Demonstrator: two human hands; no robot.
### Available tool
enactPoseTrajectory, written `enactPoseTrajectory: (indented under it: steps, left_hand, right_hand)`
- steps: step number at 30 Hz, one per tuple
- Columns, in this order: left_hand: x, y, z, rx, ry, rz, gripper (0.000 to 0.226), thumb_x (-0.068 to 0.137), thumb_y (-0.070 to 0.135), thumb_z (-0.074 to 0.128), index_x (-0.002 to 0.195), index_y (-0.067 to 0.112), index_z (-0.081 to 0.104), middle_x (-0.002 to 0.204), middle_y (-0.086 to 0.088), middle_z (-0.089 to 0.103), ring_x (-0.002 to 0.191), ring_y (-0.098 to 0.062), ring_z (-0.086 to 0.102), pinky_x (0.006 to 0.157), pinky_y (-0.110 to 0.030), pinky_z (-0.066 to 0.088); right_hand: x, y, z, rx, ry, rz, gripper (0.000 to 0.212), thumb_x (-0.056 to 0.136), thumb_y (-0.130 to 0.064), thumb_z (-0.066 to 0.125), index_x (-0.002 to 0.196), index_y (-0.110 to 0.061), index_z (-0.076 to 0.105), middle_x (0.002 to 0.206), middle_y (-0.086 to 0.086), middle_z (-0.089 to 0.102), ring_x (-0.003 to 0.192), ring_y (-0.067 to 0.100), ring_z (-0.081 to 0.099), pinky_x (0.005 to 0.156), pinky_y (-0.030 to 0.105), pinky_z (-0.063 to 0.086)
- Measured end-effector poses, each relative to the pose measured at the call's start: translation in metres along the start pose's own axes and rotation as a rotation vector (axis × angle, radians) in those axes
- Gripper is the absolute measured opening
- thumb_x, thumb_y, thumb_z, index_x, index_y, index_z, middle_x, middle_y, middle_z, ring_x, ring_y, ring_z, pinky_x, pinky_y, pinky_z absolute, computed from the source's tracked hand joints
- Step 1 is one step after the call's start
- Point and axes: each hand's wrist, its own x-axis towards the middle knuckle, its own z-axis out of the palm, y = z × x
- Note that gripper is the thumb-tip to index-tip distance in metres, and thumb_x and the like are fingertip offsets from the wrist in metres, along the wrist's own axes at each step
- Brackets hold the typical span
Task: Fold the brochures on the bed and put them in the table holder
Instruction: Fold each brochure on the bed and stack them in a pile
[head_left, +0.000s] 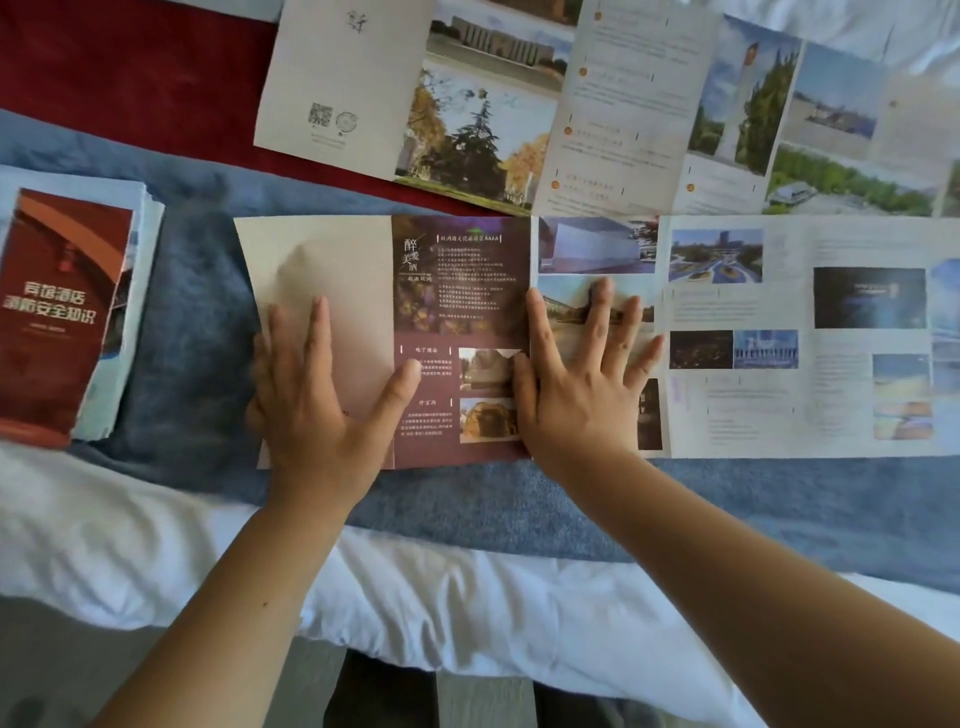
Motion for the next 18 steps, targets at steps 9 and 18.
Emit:
enactPoseTrajectory:
  steps: [9,18]
  left_hand:
    - [0.075,-0.015,0.001,0.367,0.038,0.168,0.096,0.087,0.085,0.017,0.164,0.029,0.010,0.172,-0.013,-0.004,0.158,-0.034,-0.002,0.125,-0.056,0.006]
    - [0.072,-0.011,0.005,0.200,0.062,0.216,0.094,0.091,0.084,0.018,0.164,0.025,0.016,0.172,-0.011,0.011,0.158,-0.028,0.011,0.126,-0.047,0.008]
  right_hand:
    - [0.011,-0.005,-0.002,0.021,0.029,-0.129,0.063,0.105,-0.049,0.021,0.164,-0.033,0.002,0.172,0.000,-0.009,0.157,0.032,-0.014,0.123,0.061,-0.008]
    - [0.014,-0.007,0.002,-0.008,0.027,-0.121,0.064,0.106,-0.050,0.016,0.164,-0.029,-0.002,0.172,0.001,-0.009,0.157,0.033,-0.015,0.122,0.063,-0.008]
